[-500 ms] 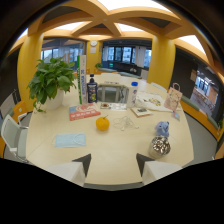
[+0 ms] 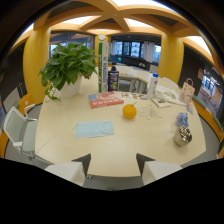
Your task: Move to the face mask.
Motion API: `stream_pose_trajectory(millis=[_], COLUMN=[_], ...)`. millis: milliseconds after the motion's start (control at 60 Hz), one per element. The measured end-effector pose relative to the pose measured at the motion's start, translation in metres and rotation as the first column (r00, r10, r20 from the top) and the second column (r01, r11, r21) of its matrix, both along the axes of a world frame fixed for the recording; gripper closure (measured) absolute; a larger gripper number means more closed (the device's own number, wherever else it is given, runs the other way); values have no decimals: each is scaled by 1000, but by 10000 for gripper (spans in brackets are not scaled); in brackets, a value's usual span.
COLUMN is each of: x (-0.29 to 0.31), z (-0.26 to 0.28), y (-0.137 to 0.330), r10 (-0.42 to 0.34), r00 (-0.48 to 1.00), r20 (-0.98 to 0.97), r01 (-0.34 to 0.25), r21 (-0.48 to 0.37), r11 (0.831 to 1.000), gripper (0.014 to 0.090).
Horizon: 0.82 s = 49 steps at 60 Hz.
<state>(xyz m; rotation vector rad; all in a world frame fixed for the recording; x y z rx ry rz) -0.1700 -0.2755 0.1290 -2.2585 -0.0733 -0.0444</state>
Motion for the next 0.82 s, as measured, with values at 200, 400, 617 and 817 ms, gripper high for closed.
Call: stream_pose_trajectory(millis=[200, 400, 617, 817], x=[-40, -65, -78, -79], z=[-25, -61, -87, -94], y=[60, 125, 154, 161], r10=[30, 21, 20, 37], r00=[1000, 1000, 1000, 999], r20=[-8, -22, -19, -4], r01=[-30, -22, -22, -37], r21=[8, -26, -90, -114], r11=[1000, 999, 996, 993], gripper=[185, 186, 185, 188])
